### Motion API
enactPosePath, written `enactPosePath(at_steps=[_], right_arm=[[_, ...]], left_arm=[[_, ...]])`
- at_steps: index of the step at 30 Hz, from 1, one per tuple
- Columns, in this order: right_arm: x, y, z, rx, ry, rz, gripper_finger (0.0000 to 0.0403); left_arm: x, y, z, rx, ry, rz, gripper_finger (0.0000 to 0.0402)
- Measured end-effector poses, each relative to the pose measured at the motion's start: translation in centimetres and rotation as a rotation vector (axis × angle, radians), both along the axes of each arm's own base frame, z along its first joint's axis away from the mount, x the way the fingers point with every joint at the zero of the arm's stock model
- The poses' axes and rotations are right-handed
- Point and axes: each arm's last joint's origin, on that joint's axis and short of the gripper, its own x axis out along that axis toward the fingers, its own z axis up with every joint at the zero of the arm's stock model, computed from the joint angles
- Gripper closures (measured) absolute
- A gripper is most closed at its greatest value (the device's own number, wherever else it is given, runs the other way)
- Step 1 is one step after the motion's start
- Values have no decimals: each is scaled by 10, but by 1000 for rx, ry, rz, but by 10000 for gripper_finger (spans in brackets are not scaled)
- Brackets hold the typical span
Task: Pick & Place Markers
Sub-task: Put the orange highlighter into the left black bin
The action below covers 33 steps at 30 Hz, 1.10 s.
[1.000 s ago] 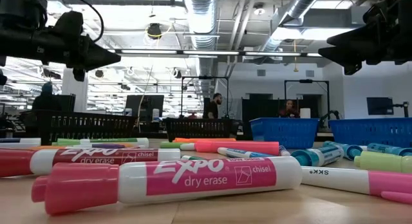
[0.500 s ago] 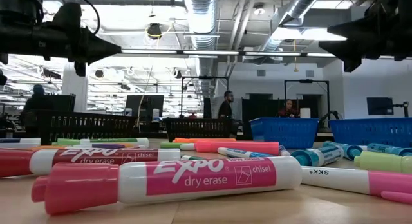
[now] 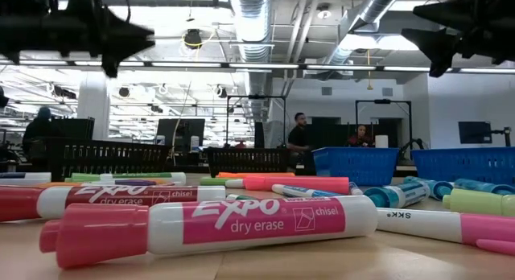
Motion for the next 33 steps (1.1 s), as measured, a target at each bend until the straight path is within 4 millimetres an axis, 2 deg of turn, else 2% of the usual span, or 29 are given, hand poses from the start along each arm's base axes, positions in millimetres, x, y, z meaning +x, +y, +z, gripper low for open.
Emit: enactPosePath(at_steps=[5,9,14,17,22,26,33], right_arm=[[0,0,0,0,-3,0,194],[0,0,0,0,-5,2,194],[0,-1,1,-27,-5,-12,194],[0,-1,4,-42,-4,-17,194],[0,2,29,-80,-97,82,194],[20,3,36,-81,49,72,194],[81,10,44,-28,331,125,194]], left_arm=[[21,2,24,10,135,-88,289],[46,7,27,-27,280,-150,289],[76,9,30,-36,368,-245,289],[92,3,33,-44,425,-290,289],[112,-19,36,-11,529,-344,289],[120,-41,37,64,554,-322,289],[121,-60,29,69,605,-287,289]])
